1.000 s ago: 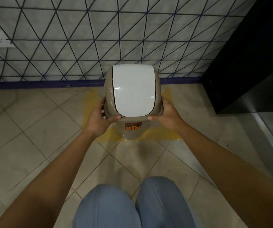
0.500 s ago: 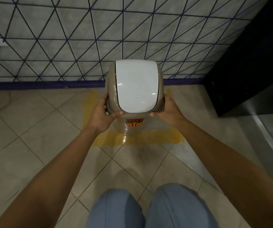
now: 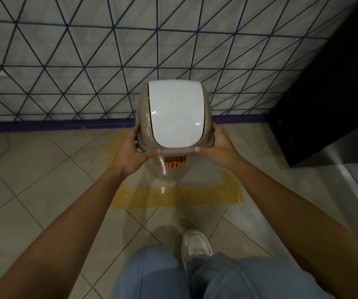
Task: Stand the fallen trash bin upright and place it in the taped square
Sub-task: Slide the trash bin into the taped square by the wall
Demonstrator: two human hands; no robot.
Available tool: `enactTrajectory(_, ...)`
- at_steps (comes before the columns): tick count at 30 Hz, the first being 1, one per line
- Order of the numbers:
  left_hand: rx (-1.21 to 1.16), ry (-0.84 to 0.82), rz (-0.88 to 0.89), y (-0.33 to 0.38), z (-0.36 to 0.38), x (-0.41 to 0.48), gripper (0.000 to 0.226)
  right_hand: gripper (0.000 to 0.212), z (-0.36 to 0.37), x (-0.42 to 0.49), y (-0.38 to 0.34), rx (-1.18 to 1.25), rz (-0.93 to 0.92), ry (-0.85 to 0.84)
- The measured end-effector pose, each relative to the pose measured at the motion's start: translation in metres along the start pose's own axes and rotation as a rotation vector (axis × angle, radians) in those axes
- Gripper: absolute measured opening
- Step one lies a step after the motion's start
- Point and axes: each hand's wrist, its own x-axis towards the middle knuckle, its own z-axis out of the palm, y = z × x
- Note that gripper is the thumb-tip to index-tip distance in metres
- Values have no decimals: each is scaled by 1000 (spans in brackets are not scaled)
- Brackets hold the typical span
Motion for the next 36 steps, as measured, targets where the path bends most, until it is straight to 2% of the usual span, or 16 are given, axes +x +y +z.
enactTrajectory(6, -35, 17, -16, 1, 3, 19, 101, 93, -1, 18, 0, 61, 27, 12)
enactTrajectory(22, -72, 22, -15, 11, 3, 72, 96, 78, -2, 73, -9, 42, 68, 51)
enactTrajectory(30, -114, 7, -17, 9, 3, 83, 94, 80, -4, 84, -9, 74, 74, 39)
enactTrajectory(36, -114, 16, -18, 9, 2, 84, 95, 86, -5, 83, -8, 188, 95, 20)
